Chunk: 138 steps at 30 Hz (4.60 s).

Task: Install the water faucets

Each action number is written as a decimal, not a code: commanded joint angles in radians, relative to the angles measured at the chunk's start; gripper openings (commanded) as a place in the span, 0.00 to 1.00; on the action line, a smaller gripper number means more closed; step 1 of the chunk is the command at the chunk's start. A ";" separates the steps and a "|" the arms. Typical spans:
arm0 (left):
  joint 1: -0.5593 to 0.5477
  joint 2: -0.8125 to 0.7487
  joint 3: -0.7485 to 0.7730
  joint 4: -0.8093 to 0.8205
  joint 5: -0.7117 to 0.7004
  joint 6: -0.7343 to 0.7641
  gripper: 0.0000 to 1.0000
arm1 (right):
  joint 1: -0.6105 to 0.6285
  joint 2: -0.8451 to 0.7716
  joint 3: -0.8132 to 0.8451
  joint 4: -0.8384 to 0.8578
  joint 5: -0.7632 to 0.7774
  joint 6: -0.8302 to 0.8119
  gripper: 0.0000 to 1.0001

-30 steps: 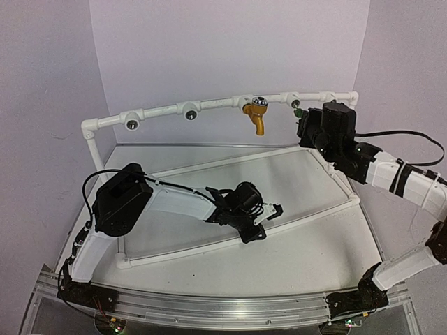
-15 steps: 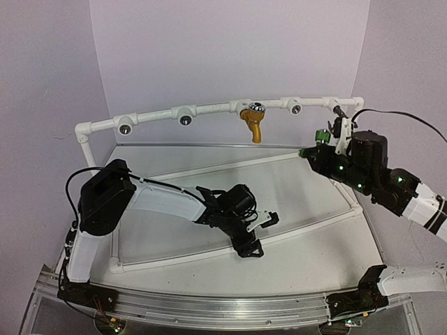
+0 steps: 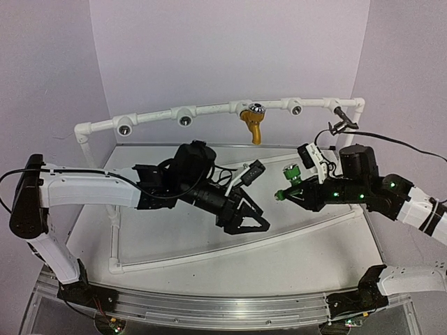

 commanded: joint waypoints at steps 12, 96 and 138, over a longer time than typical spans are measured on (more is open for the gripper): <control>-0.001 -0.101 -0.149 0.396 -0.113 -0.341 0.78 | 0.001 0.063 0.023 0.287 -0.633 0.091 0.00; -0.066 0.567 0.431 -0.309 -0.479 0.270 0.82 | -0.016 0.108 0.370 0.077 0.542 -1.667 0.00; -0.079 0.617 0.267 -0.233 -0.367 0.342 0.00 | -0.090 0.186 0.133 0.684 0.435 -2.024 0.00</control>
